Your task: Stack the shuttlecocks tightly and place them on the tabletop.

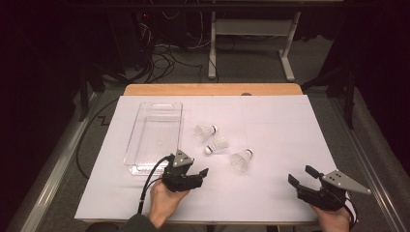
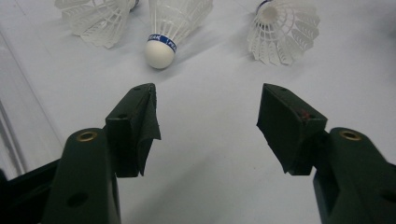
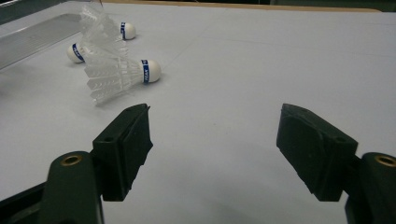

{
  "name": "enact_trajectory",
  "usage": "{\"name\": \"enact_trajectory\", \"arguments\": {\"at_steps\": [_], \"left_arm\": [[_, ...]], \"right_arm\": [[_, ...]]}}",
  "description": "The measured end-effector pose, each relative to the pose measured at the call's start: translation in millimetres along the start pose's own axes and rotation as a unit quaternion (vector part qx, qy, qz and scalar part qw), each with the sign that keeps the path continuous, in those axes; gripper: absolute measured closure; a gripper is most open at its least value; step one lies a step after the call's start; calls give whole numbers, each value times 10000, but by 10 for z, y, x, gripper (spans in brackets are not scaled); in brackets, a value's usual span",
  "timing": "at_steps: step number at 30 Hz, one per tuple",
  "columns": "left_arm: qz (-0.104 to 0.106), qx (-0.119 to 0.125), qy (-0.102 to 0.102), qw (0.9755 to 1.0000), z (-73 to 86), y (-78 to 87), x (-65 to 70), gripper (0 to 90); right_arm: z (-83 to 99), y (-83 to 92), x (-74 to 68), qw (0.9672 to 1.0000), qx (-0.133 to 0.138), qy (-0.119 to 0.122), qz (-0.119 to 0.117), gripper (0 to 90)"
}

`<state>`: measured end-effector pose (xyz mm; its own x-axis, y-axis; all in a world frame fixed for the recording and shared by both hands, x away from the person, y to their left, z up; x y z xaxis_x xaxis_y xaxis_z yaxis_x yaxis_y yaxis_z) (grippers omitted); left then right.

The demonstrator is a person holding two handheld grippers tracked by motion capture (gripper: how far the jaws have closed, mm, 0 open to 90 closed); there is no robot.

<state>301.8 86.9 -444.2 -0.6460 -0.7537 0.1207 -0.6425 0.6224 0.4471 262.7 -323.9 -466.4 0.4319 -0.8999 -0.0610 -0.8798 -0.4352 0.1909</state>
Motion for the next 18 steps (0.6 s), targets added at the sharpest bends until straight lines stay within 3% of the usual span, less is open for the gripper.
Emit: {"name": "enact_trajectory", "arguments": {"at_steps": [10,18], "left_arm": [[-47,135,57,9999,-187,-9,-17,400],[-57,105,136,9998,-293,-56,-76,404]], "right_arm": [[-1,-3,-5,10000,-5,9,-7,268],[-1,-1,-4,10000,4,8,-14,270]]}}
Point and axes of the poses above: each handheld gripper's, and its own axes: y roughly backward along the jaws, z roughly out of its underside, x roughly to its right, the point moved 1 cm from there along -y, roughly forward along the jaws, and after that the axes turned 13 degrees about x, right-handed, at the moved point
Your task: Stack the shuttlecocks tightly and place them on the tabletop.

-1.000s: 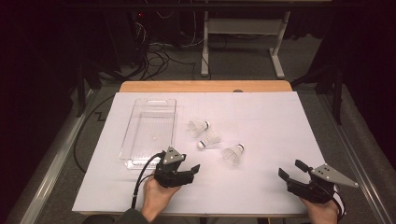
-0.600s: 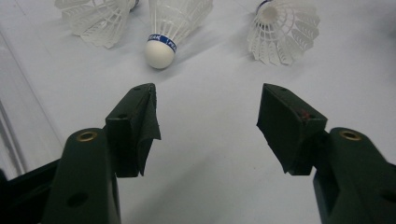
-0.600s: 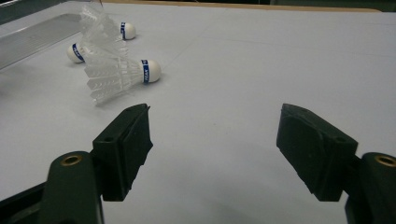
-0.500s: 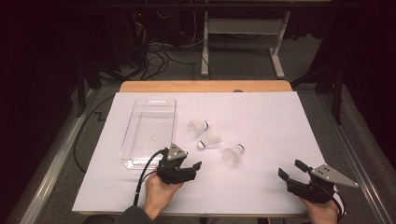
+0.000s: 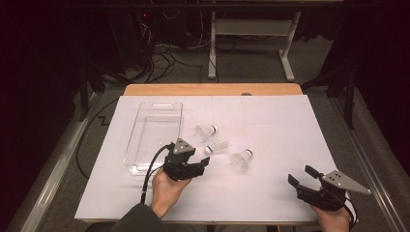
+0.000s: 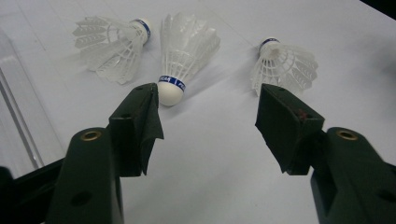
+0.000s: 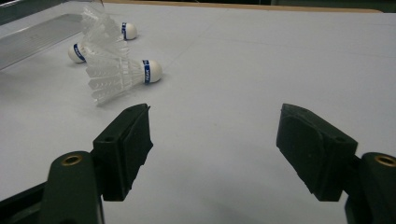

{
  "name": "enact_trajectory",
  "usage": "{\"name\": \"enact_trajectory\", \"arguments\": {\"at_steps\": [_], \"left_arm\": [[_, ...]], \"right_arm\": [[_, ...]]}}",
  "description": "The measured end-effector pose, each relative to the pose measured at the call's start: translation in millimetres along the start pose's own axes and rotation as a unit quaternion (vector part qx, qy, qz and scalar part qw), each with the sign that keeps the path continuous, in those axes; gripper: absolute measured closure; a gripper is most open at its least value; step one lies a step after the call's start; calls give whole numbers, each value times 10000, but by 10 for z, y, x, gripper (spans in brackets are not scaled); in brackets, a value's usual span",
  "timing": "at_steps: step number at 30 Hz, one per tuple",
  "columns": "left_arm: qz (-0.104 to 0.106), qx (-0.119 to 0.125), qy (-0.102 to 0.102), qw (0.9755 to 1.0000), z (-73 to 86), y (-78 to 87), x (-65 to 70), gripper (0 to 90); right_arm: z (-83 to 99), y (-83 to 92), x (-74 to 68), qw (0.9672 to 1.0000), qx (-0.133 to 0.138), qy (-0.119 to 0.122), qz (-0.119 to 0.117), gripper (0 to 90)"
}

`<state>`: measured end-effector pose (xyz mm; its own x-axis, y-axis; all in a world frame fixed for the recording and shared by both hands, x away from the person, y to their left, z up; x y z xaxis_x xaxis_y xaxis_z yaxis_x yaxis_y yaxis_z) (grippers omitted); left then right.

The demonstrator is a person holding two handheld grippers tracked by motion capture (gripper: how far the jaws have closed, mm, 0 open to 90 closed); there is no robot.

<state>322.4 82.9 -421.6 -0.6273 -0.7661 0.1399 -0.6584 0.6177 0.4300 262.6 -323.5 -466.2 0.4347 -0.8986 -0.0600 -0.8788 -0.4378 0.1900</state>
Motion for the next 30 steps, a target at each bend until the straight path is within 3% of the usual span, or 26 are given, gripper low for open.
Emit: {"name": "enact_trajectory", "arguments": {"at_steps": [13,25,30], "left_arm": [[-14,-266,-59,9996,-91,-120,-30,409],[-129,-494,109,9986,-151,-264,-109,398],[-206,-410,147,9988,-207,-262,-160,402]], "right_arm": [[0,-1,0,10000,-4,-4,-5,270],[0,0,1,10000,-6,-11,-18,273],[1,2,5,10000,-5,-26,-23,273]]}}
Point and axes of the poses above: each handheld gripper's, and its own axes: y roughly backward along the jaws, z roughly out of its underside, x roughly to its right, the point moved 1 cm from there along -y, roughly forward along the jaws, and after that the axes turned 13 degrees about x, right-handed, at the moved point
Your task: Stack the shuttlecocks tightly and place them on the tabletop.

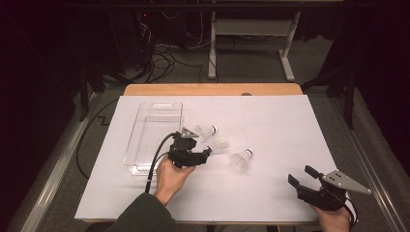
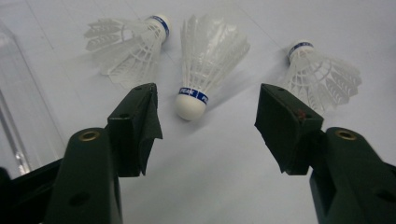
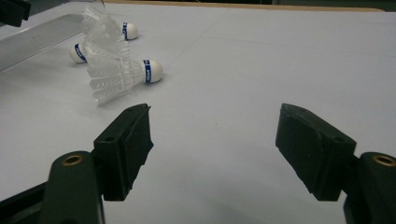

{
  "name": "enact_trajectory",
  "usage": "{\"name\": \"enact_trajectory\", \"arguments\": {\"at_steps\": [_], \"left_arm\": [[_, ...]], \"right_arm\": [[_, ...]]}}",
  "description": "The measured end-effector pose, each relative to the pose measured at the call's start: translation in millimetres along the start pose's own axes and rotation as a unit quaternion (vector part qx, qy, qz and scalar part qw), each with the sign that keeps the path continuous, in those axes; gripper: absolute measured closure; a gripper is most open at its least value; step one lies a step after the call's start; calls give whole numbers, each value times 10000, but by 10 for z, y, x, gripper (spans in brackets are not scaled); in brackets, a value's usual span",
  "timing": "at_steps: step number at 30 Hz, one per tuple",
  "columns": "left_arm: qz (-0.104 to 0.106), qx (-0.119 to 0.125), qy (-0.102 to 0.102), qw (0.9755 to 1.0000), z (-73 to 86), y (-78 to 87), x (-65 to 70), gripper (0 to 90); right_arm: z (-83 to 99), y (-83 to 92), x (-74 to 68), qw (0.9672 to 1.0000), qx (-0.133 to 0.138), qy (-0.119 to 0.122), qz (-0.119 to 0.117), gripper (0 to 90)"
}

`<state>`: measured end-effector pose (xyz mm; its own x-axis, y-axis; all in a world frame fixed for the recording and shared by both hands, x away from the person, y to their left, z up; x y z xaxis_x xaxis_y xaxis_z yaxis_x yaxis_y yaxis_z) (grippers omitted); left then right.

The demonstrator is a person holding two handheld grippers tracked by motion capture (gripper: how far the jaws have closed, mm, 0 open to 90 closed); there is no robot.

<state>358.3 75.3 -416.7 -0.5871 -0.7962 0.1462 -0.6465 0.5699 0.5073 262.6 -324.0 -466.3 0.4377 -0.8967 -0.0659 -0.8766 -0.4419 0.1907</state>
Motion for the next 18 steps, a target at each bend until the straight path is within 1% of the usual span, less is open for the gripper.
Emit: {"name": "enact_trajectory", "arguments": {"at_steps": [6,10,13,15,18], "left_arm": [[-25,49,19,10000,-120,4,-18,404],[-67,-25,62,10000,-188,-24,-44,402],[-79,-31,113,9999,-223,-52,-64,401],[-124,-118,116,9998,-217,-97,-83,400],[-197,-235,221,9993,-210,-171,-149,399]], "right_arm": [[0,-3,-1,10000,-4,2,2,274],[0,-2,-2,10000,-5,-1,3,273],[0,-1,1,10000,-3,-11,8,273],[0,-1,2,10000,-2,-12,5,273],[1,-1,2,10000,-1,-16,1,273]]}}
Point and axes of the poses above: each handheld gripper's, and its own axes: y roughly backward along the jaws, z roughly out of its underside, x roughly to its right, the point moved 1 cm from there along -y, roughly forward along the jaws, and after that the axes turned 13 degrees about x, right-handed, at the moved point
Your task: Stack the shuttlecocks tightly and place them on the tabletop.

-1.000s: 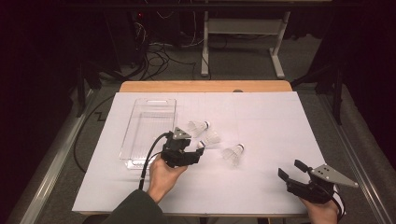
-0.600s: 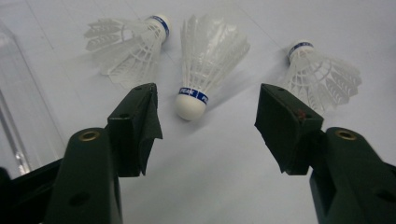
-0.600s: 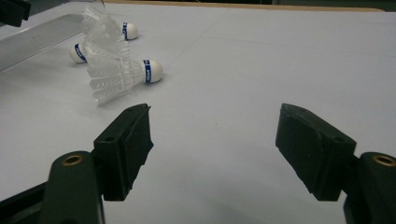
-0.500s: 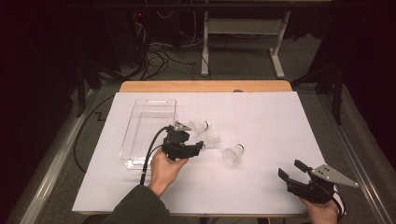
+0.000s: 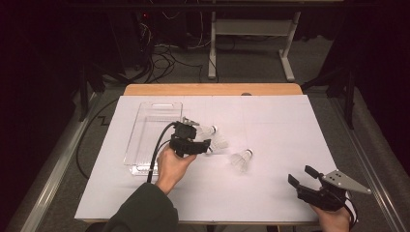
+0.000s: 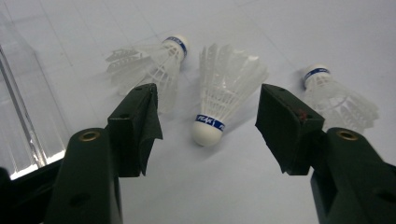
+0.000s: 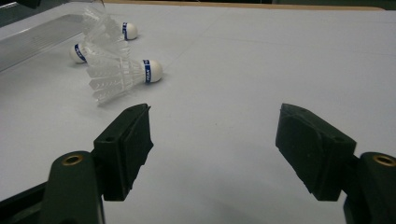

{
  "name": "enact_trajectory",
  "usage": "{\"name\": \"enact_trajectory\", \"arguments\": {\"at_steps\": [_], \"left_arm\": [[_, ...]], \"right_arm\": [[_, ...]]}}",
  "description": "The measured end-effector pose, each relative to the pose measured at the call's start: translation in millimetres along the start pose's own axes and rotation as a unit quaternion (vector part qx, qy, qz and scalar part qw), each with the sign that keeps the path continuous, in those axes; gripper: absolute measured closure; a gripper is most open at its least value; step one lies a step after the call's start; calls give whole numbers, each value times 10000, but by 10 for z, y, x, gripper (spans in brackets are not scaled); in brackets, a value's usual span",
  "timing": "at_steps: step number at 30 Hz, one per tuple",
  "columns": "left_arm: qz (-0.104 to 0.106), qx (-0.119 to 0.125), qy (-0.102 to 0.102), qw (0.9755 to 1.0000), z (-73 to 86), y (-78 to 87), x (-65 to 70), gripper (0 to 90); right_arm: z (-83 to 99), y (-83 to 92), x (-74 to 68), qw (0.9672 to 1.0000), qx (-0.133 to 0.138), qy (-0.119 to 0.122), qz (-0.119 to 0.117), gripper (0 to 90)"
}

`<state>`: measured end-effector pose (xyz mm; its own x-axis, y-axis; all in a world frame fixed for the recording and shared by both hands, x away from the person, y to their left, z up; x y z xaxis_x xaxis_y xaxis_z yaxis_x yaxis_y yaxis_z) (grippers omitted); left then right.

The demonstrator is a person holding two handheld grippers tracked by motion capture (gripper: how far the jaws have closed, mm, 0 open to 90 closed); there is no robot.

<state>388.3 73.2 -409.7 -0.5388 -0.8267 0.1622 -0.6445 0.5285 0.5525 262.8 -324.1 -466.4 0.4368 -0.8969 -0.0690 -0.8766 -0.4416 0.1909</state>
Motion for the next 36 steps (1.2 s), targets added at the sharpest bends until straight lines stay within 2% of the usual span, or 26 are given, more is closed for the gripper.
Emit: {"name": "enact_trajectory", "arguments": {"at_steps": [4,10,12,13,15,17,22,30,36], "left_arm": [[0,-42,169,9998,-26,-45,-69,399],[15,-14,278,9996,-54,-70,-111,399],[-39,-146,196,9997,-79,-92,-103,398],[-62,-157,145,9998,-99,-99,-95,397],[-44,-95,168,9998,-142,-103,-92,397],[-84,-180,139,9997,-188,-123,-97,397],[-163,-194,60,9997,-298,-157,-78,397],[-251,-302,114,9992,-419,-243,-99,400],[-295,-469,244,9982,-402,-333,-142,403]], "right_arm": [[1,-2,4,10000,2,3,-8,273],[1,-4,3,10000,-6,3,-6,273],[1,-4,2,10000,-5,3,-2,273],[1,-5,2,10000,-6,2,-3,273],[1,-5,2,10000,-7,2,-3,274],[1,-3,2,10000,-4,-1,-2,274],[3,-3,7,10000,1,-1,-14,273],[2,-3,6,10000,1,-2,-19,274],[2,-3,7,10000,4,-1,-24,274]]}}
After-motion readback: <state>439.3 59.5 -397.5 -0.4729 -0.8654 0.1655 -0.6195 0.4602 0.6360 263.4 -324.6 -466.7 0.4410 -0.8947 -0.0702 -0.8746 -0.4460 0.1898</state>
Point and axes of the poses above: each handheld gripper's, and its own axes: y roughly backward along the jaws, z roughly out of its underside, x roughly to its right, the point moved 1 cm from there along -y, roughly forward along the jaws, and after that the axes turned 13 degrees about x, right-handed, at the moved point
